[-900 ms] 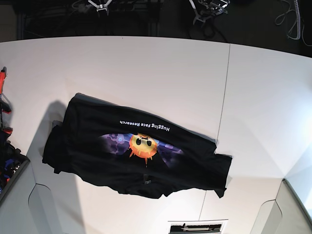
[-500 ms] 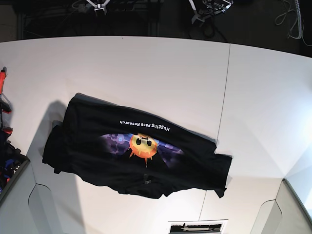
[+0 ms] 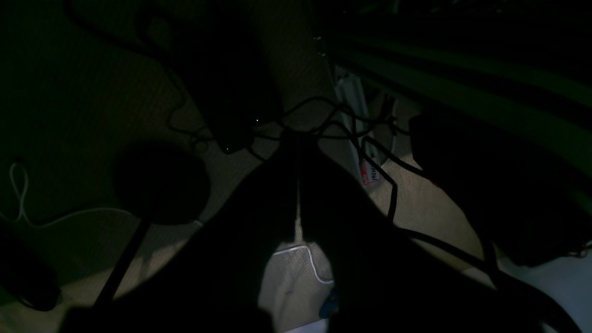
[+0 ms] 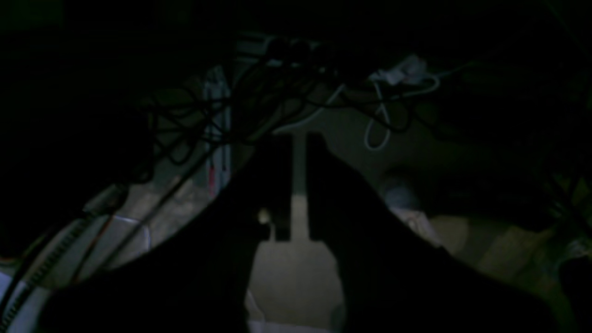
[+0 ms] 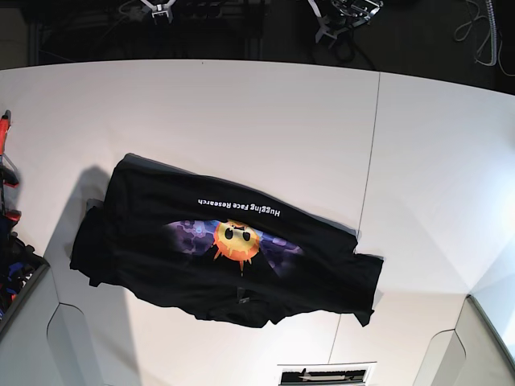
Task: Layout the t-shirt on the table in an organized manner, then fold the t-shirt properly
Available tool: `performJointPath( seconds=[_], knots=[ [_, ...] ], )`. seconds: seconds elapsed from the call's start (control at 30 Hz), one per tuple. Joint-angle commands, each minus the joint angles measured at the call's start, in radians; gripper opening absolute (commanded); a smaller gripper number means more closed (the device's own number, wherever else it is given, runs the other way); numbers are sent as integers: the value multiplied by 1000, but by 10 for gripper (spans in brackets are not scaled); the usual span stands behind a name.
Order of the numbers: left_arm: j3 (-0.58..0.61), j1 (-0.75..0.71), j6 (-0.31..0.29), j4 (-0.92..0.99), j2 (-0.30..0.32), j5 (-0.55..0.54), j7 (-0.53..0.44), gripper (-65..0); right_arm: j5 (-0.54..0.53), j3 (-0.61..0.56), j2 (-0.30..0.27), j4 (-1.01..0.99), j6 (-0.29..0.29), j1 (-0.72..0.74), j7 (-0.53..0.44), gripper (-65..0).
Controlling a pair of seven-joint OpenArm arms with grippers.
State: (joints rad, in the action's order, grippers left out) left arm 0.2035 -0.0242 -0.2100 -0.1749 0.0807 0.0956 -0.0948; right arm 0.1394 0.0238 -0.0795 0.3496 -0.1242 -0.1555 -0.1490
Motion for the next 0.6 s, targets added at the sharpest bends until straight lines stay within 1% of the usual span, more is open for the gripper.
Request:
performJointPath(
  seconds=[0.0,0.03,0.1,0.13,0.2,0.3,0.33,0.37,0.47,0.57],
  knots=[
    [0,2,-27,-3,3,-2,-6,-630,3,0,-4,5,-4,-3,-9,-599],
    [0,1,-54,-2,3,-2,-6,-615,3,0,-4,5,-4,-3,-9,-599],
    [0,-9,-98,-3,3,-2,-6,-564,3,0,-3,5,-5,-3,-9,-593],
    [0,-14,-102,-3,6,-2,-7,-538,3,0,-3,5,-5,-3,-9,-570],
    [0,-28,-101,-3,6,-2,-7,-515,3,0,-4,5,-4,-3,-10,-487],
    [0,-43,-101,-3,6,-2,-12,-515,3,0,-4,5,-1,-3,-10,-300],
    [0,-46,-101,-3,6,-2,-12,-515,3,0,-3,5,5,-3,-12,-257],
    [0,-48,-101,-3,6,-2,-12,-515,3,0,-3,5,5,-3,-12,-237],
    [0,-61,-101,-4,7,-2,-2,-515,3,0,-4,5,5,-8,-12,-236],
    [0,-97,-101,-29,28,-3,-3,-515,2,0,-4,15,5,-30,-12,-237]
  ],
)
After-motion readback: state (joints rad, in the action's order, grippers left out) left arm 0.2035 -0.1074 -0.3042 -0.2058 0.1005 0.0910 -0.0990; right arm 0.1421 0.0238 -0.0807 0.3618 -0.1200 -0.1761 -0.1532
